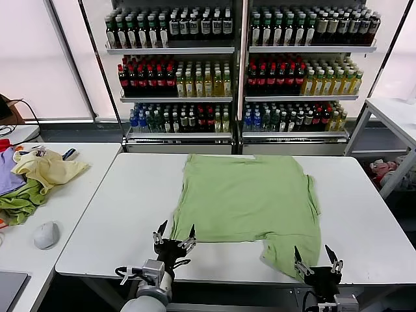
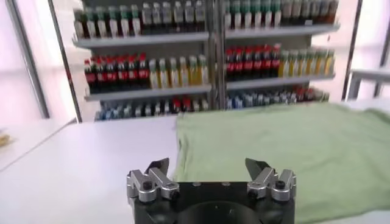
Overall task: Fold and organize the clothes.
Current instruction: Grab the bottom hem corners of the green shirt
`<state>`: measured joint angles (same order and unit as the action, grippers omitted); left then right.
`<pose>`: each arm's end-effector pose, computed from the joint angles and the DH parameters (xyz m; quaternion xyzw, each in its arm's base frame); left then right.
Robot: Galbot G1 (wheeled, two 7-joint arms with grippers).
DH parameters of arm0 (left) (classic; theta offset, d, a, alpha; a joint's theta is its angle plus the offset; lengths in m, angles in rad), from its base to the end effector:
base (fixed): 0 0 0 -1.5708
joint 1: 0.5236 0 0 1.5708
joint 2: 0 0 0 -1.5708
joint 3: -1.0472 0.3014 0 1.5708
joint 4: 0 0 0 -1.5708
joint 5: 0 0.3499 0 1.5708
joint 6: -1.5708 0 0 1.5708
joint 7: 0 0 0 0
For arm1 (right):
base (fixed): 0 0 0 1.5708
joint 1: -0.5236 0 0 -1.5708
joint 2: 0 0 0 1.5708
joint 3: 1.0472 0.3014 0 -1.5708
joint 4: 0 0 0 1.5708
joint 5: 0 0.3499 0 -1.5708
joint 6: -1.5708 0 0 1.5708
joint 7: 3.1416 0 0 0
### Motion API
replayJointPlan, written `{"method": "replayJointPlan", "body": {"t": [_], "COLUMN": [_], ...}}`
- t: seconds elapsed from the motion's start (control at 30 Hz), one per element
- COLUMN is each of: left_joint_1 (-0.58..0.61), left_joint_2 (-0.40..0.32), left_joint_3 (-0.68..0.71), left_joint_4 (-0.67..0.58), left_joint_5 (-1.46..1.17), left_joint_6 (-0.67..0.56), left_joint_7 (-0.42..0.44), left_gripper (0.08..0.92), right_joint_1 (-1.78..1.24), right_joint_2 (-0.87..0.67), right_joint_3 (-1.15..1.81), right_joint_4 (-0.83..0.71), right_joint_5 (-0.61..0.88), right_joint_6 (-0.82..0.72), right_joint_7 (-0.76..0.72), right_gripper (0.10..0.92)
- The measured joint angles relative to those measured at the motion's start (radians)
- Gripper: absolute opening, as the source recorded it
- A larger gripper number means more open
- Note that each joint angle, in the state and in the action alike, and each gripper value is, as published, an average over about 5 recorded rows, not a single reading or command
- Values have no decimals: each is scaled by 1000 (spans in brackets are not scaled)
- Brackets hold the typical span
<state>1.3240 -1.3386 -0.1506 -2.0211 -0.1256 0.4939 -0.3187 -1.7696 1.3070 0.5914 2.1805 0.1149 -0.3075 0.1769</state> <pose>0.2353 -0.0774 -0.2452 -0.0599 -0.9794 -0.0629 0.1824 0.1536 -0.0451 -0.2586 -0.0454 -0.9746 0.0921 0.1988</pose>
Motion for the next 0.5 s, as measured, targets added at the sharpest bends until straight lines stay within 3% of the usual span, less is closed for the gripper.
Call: {"method": "replayJointPlan", "body": {"t": [0.27, 0.5], "left_joint_1": [-37, -37], "left_joint_2": [14, 27], "left_joint_3": [11, 29], "left_joint_4": [58, 72], "left_joint_5": [-14, -31], "left_joint_6": [45, 67], "left_joint_7": [-33, -48], "left_gripper": [817, 655], "right_joint_1": [-7, -20], "right_joint_2": [10, 14], "right_joint_3": [-10, -20], "right_joint_4": [-20, -33], "right_joint_5": [2, 31], "right_joint_6": [-22, -33], "right_joint_7": [14, 21], "right_gripper": [820, 682]}}
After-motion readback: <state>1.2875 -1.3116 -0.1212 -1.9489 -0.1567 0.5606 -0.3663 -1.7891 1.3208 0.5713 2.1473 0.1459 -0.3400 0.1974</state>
